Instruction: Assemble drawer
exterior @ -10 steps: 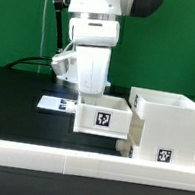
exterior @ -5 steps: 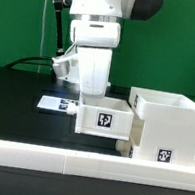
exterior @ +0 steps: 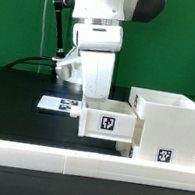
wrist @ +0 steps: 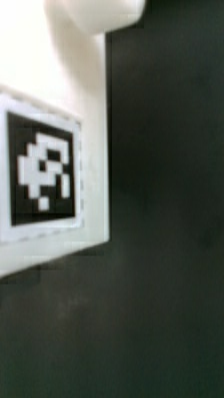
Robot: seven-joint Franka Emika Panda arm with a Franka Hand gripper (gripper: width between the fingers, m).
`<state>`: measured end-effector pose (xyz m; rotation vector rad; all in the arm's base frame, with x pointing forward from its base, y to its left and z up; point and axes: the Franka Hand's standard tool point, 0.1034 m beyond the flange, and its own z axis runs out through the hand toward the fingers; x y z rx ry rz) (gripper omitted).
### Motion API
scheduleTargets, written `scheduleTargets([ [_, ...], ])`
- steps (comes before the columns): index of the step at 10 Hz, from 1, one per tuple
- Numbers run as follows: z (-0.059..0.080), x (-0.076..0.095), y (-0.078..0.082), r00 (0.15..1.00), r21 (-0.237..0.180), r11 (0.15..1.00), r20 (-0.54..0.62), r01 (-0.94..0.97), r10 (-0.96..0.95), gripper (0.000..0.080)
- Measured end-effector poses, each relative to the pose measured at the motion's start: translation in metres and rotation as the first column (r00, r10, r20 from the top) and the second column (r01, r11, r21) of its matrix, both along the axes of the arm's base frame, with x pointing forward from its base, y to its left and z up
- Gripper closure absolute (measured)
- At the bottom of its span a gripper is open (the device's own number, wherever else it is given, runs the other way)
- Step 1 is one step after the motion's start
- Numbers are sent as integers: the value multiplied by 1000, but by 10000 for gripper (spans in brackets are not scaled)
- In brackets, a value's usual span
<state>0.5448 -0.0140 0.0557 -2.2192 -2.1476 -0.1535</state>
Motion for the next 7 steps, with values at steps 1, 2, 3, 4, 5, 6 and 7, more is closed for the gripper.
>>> scheduleTargets([
  [1, 0, -1, 1, 1000, 1, 1000, -14, 0, 0, 757],
  [2, 0, -2, 1, 999, 1, 1000, -36, -2, 2, 757],
  [3, 0, -2, 1, 999, 1, 1000, -33, -2, 2, 757],
  [4, 0, -2, 1, 999, 1, 1000, -34, -2, 2, 757],
  [5, 0, -2, 1, 999, 1, 1000, -33, -2, 2, 757],
  [6, 1, -1, 1, 999, 0, 1000, -33, -2, 2, 757],
  [7, 2, -1, 1, 999, 0, 1000, -32, -2, 2, 757],
])
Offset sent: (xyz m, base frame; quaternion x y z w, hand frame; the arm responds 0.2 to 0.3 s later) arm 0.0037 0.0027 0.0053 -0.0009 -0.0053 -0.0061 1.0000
